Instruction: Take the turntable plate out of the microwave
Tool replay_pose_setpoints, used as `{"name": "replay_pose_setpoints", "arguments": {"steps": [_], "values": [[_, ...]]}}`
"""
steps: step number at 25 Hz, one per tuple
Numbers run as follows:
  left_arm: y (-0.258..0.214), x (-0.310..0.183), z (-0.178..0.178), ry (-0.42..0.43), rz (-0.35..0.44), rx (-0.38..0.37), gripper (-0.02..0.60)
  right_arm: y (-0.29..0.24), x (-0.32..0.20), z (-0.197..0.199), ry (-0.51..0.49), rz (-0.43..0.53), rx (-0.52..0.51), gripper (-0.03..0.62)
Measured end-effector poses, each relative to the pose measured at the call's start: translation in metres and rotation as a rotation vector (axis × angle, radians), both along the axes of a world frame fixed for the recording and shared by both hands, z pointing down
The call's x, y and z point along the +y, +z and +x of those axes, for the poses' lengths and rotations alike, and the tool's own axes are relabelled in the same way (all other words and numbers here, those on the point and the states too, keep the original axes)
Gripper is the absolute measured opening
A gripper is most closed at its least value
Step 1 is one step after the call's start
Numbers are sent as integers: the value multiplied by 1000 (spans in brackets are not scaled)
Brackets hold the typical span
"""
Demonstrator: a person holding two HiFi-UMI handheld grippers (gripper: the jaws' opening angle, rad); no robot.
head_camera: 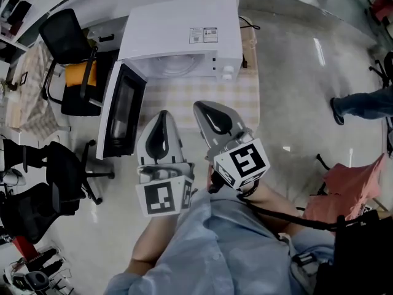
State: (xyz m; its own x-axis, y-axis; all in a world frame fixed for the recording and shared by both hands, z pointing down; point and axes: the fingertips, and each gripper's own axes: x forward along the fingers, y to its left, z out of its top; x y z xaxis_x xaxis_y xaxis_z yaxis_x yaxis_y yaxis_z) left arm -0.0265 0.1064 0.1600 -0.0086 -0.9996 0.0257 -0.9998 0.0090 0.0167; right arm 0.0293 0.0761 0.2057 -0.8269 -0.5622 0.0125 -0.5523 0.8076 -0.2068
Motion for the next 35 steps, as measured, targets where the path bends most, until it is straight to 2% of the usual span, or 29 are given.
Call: {"name": "replay_pose_setpoints", "arguments": {"steps": [10, 22, 35], "values": [[-12, -46, 0, -8, 10, -45, 8, -10, -49, -4, -11, 2, -46, 2], [16, -78, -38, -29, 5, -20, 8, 10, -84, -37, -12, 10, -15, 2], [38, -103, -69, 7, 15, 32, 8, 36, -102, -62, 30, -17, 49, 2]]}}
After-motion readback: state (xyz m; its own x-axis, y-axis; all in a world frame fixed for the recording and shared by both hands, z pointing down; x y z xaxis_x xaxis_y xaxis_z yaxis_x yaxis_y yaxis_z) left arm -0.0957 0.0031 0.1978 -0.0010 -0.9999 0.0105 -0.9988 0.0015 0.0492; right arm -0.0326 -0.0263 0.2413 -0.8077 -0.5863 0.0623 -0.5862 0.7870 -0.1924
